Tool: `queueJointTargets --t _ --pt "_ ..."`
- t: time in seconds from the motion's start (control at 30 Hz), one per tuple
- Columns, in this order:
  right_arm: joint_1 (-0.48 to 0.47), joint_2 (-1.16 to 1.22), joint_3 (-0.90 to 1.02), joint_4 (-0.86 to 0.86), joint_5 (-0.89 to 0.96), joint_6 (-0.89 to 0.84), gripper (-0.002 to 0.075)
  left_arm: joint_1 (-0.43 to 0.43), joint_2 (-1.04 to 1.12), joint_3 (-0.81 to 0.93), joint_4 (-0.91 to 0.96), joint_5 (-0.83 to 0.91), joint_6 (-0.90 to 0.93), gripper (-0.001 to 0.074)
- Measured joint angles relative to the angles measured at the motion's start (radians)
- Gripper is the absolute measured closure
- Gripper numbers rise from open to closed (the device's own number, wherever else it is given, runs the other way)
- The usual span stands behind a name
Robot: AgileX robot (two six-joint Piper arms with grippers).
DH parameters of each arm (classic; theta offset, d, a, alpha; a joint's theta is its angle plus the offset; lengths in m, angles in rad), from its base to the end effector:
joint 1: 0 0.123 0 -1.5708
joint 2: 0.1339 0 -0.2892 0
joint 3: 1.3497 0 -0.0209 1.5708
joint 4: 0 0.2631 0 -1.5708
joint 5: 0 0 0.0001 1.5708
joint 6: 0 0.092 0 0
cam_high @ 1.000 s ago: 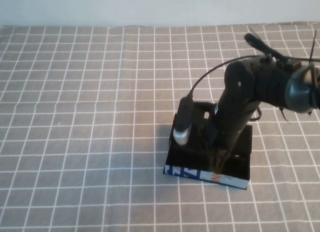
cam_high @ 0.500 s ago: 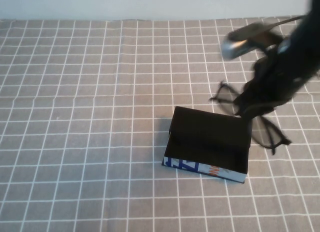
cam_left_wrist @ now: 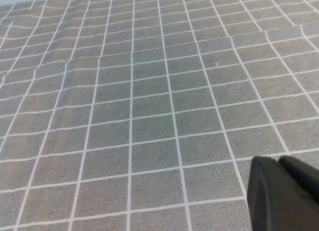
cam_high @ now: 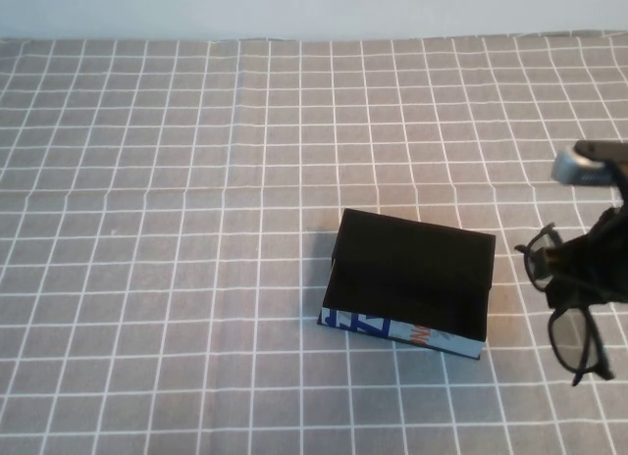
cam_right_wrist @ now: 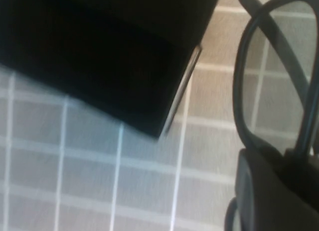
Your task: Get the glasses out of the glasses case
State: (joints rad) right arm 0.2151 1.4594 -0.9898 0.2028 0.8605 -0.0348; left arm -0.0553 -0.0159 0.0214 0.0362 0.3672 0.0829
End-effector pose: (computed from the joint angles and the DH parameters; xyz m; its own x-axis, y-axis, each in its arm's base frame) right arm 0.2788 0.0753 0.2475 -0.9428 -0.1065 -0.3160 -0.1685 0.9699 0.1760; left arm 0.0615 -0.0022 0.1734 -0.2741 0.1318 -0.9526 0.0752 0.9905 0.1153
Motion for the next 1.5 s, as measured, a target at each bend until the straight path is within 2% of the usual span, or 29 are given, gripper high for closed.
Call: queueJointTargets --t 0.27,0.33,0.5,0.63,0.77,1.0,1.13,1.37,1.5 --pt "0.000 0.173 0.041 0.023 -0.145 0.002 0.0656 0.000 0.000 0.000 0.000 0.000 0.000 0.0739" --pt "0.000 0.212 0.041 0.023 -0.160 0.002 0.0620 0.000 0.000 0.000 0.000 0.000 0.000 0.0739" --pt "0.000 0.252 0.041 0.027 -0.176 0.002 0.0438 0.000 0.000 0.000 0.000 0.000 0.000 0.0739" --pt "0.000 0.214 0.041 0.029 -0.176 0.002 0.0412 0.000 0.000 0.000 0.000 0.000 0.000 0.0739" --pt "0.000 0.065 0.042 0.027 -0.176 0.002 0.0463 0.000 0.000 0.000 0.000 0.000 0.000 0.0739" --pt "0.000 -0.326 0.051 0.032 -0.178 -0.014 0.0622 0.000 0.000 0.000 0.000 0.000 0.000 0.0739" --pt "0.000 -0.534 0.122 0.078 -0.218 -0.075 0.0714 0.000 0.000 0.000 0.000 0.000 0.000 0.0739" --pt "0.000 -0.810 0.247 0.090 -0.262 -0.105 0.0741 0.000 0.000 0.000 0.000 0.000 0.000 0.0739" --pt "0.000 -0.906 0.330 -0.027 -0.281 -0.105 0.0743 0.000 0.000 0.000 0.000 0.000 0.000 0.0739"
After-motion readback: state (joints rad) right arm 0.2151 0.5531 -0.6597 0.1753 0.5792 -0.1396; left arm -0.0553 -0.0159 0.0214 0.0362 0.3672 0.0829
